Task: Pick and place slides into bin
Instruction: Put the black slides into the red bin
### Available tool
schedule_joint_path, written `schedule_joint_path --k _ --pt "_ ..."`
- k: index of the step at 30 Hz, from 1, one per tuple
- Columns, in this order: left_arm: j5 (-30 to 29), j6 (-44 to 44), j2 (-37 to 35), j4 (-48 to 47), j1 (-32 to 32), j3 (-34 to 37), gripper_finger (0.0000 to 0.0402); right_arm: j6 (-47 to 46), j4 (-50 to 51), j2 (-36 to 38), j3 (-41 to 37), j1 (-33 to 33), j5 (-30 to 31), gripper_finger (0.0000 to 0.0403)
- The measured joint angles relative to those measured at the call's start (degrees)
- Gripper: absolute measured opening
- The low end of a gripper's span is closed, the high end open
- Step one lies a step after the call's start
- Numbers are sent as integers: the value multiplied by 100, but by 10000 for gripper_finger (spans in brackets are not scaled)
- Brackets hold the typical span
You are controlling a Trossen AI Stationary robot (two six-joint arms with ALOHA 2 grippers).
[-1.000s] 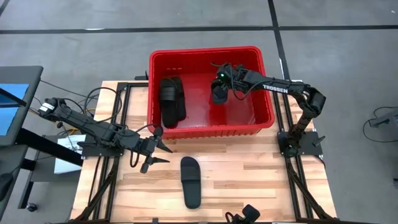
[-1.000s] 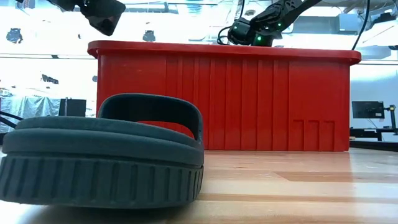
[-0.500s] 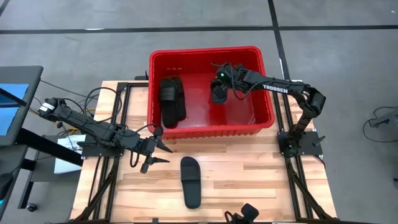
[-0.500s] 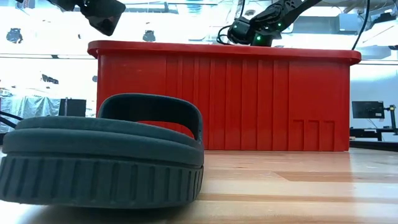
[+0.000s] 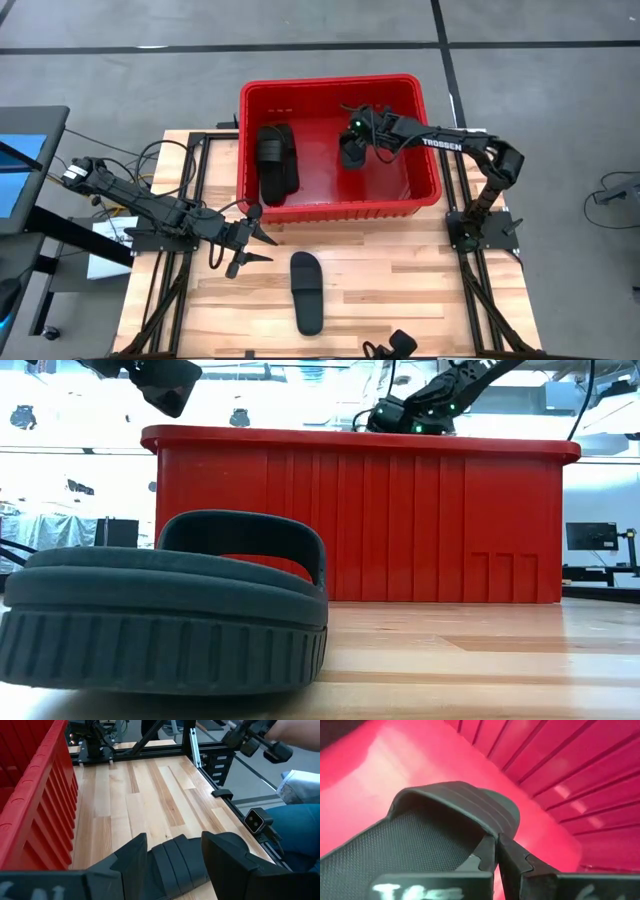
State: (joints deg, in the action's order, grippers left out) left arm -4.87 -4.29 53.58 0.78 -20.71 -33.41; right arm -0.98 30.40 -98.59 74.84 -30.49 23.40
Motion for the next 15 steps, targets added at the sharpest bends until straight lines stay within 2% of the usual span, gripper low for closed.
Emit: schedule_joint_path --k 7,15 --pt "0 -85 2 0 0 0 178 -157 -548 3 -695 -8 4 0" --pt "-1 -75 2 9 0 0 178 -271 -695 13 -1000 -29 -90 0"
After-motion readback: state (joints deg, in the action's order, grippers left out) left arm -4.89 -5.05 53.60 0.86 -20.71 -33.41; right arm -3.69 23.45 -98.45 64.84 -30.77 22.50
